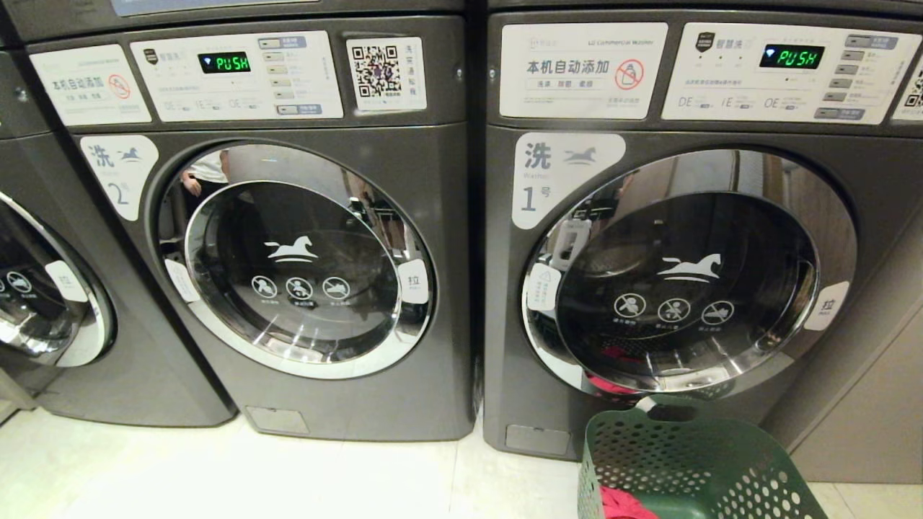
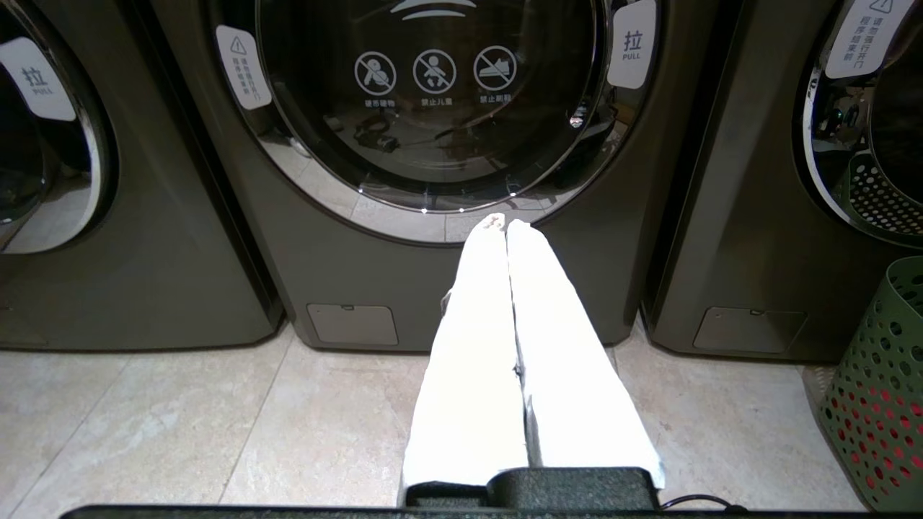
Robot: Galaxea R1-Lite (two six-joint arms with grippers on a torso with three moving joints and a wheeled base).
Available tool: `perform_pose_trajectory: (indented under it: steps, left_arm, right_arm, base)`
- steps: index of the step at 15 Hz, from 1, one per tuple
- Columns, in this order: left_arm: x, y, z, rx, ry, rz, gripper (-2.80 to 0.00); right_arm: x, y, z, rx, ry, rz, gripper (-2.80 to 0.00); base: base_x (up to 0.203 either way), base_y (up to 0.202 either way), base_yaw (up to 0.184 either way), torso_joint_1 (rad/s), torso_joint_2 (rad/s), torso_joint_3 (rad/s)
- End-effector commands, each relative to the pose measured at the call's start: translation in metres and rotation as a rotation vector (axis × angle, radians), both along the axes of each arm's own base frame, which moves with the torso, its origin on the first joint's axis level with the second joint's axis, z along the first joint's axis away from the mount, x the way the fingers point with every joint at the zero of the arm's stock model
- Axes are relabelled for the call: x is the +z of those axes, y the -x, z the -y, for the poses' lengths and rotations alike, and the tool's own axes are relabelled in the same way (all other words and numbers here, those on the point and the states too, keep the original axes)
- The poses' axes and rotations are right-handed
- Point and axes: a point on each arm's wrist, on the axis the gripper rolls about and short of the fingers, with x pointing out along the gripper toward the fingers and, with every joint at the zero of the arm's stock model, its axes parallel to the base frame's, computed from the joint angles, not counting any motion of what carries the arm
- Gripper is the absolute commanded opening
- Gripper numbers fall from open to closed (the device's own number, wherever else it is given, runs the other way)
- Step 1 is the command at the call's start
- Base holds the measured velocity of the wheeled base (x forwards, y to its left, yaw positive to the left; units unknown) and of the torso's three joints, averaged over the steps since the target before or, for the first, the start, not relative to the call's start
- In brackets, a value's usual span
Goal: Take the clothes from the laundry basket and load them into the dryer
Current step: Take the clothes out of the basket
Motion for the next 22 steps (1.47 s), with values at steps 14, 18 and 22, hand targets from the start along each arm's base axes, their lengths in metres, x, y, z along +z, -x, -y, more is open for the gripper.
perform_pose_trajectory:
  steps: [14, 18, 22]
  left_arm:
    - [-0.0090, -0.0024, -0.0003, 0.011, 0.032, -0.030, -2.80]
    - [-0.0086, -0.0024, -0.0003, 0.011, 0.035, -0.026, -2.80]
    - [-0.0085, -0.0024, -0.0003, 0.009, 0.064, -0.026, -2.80]
  right_arm:
    - [-0.0002, -0.0002, 0.0001, -0.002, -0.025, 0.000, -2.80]
    - [-0.0001, -0.0002, 0.0001, -0.004, -0.021, -0.001, -2.80]
    - [0.0003, -0.0001, 0.0001, -0.004, -0.029, 0.000, -2.80]
  base:
    - [0.000, 0.000, 0.000, 0.002, 0.00, -0.196]
    - [0.000, 0.000, 0.000, 0.005, 0.00, -0.199]
    - [0.000, 0.000, 0.000, 0.004, 0.00, -0.198]
